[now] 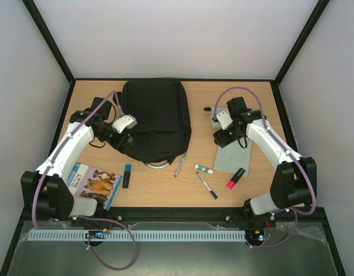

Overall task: Pack the student bag
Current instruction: Adjust the student bag at the center of the board, then adjust the book at the center of the board.

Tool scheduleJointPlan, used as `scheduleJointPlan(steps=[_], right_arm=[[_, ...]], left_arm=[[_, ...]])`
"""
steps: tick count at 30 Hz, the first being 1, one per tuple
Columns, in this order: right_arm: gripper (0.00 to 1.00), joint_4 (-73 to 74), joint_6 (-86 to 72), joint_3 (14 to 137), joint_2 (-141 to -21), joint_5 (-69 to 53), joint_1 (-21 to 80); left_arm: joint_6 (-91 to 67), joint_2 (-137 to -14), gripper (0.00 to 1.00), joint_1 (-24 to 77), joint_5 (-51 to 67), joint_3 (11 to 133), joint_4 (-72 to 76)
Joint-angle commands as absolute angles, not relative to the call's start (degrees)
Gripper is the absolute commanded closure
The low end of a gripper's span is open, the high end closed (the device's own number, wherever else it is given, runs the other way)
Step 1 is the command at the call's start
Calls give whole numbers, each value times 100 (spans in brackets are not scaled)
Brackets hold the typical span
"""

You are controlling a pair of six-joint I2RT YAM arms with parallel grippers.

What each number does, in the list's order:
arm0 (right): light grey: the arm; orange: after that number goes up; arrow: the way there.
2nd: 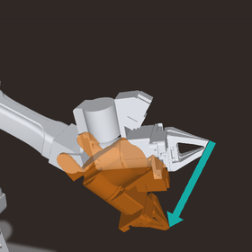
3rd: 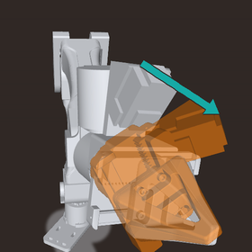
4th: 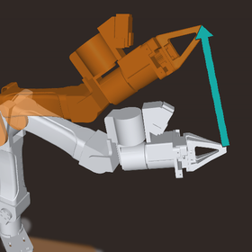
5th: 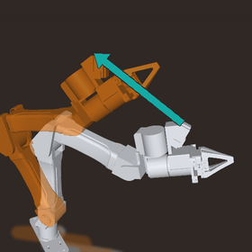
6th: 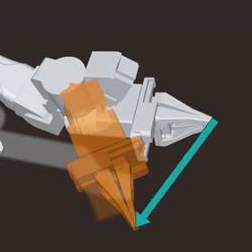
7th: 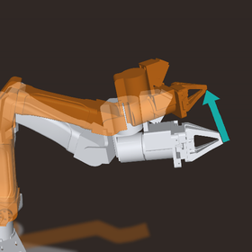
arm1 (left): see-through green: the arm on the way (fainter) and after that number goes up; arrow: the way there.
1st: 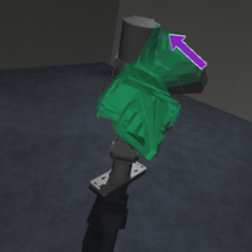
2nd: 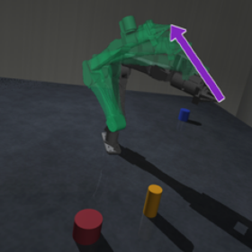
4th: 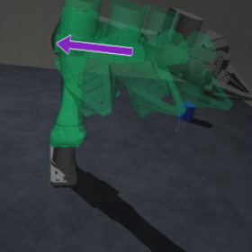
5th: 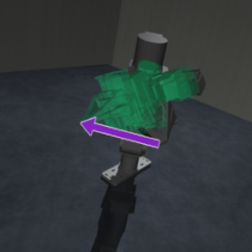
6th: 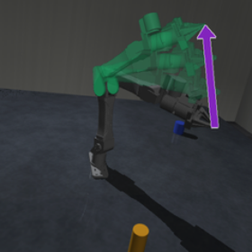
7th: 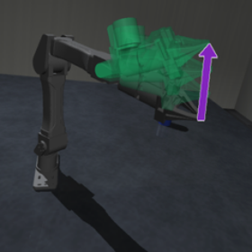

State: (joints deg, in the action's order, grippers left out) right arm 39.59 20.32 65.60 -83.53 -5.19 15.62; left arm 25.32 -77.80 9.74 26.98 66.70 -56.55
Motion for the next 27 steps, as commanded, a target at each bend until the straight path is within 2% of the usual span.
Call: scheduleJointPlan(steps=[1,6,11,16,20,27], right_arm=[[32,4296,1908,6579,-8411,-702,1506],[33,4429,2056,6702,-8443,-1103,1511],[34,4430,1942,6923,-8621,-1531,1517],[34,4445,1916,7032,-8780,-1772,1528],[34,4478,1917,7149,-8929,-1814,1530],[34,4502,1898,7387,-9155,-1889,1577]], left_arm=[[3482,-7365,9,969,2249,6283,-6027],[4136,-6727,8,660,1086,5737,-6073],[3747,-6531,3,-51,506,5325,-6172],[2699,-6681,1,-755,-59,5378,-5921],[1441,-7093,1,-1260,-1130,5543,-5701],[1134,-7652,1,-2956,-1108,5976,-5581]])
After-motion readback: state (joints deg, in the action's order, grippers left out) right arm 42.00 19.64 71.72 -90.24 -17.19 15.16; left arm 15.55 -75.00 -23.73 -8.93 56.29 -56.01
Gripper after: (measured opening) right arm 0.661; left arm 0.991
